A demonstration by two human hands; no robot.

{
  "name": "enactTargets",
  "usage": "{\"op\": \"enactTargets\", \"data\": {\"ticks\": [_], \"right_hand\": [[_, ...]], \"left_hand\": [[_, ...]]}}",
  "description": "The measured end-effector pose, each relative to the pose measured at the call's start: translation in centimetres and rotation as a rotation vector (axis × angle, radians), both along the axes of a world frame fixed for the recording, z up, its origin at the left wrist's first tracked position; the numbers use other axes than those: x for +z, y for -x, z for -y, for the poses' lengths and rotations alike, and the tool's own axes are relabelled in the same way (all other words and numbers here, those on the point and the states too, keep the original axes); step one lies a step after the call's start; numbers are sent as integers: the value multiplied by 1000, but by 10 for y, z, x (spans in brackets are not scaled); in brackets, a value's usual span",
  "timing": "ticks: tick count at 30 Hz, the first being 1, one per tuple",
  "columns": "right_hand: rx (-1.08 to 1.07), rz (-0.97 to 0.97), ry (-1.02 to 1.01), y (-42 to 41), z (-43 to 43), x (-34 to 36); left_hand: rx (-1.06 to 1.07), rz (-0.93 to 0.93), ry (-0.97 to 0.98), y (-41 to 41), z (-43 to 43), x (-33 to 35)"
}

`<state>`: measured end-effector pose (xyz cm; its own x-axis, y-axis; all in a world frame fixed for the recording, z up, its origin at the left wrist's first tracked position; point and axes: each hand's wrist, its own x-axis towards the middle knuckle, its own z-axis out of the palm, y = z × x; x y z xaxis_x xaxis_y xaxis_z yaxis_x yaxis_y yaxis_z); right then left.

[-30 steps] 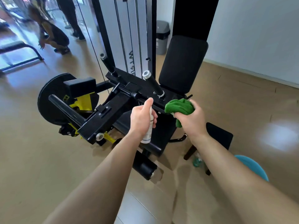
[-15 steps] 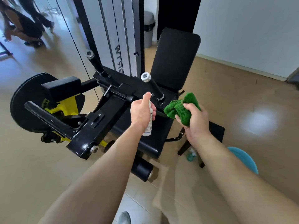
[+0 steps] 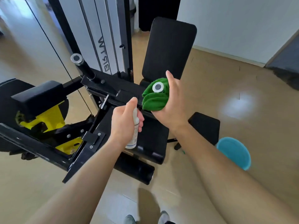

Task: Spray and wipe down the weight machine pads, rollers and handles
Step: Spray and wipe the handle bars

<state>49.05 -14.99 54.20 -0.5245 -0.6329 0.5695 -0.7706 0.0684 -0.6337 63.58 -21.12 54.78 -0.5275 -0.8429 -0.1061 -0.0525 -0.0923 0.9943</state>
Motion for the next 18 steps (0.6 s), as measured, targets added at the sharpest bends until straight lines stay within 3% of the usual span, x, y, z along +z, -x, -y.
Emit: {"op": "enactTargets", "data": {"ticks": [4,7,10,15,18], "right_hand": [[-3,-119,156,11,7,-7],[-68,12,5,28,1,-43],[-61,-58,-121,44,-16,-63],[94,66,47,20,-1,-6],[111,67,16,21,13,7]], "left_hand": [[22,-13,-21,5,16,1],[45,19,0,15,20,-1],[66,37,14,24,21,-1],[109,2,23,37,20,4],[123,-26,19,39,24,7]]}}
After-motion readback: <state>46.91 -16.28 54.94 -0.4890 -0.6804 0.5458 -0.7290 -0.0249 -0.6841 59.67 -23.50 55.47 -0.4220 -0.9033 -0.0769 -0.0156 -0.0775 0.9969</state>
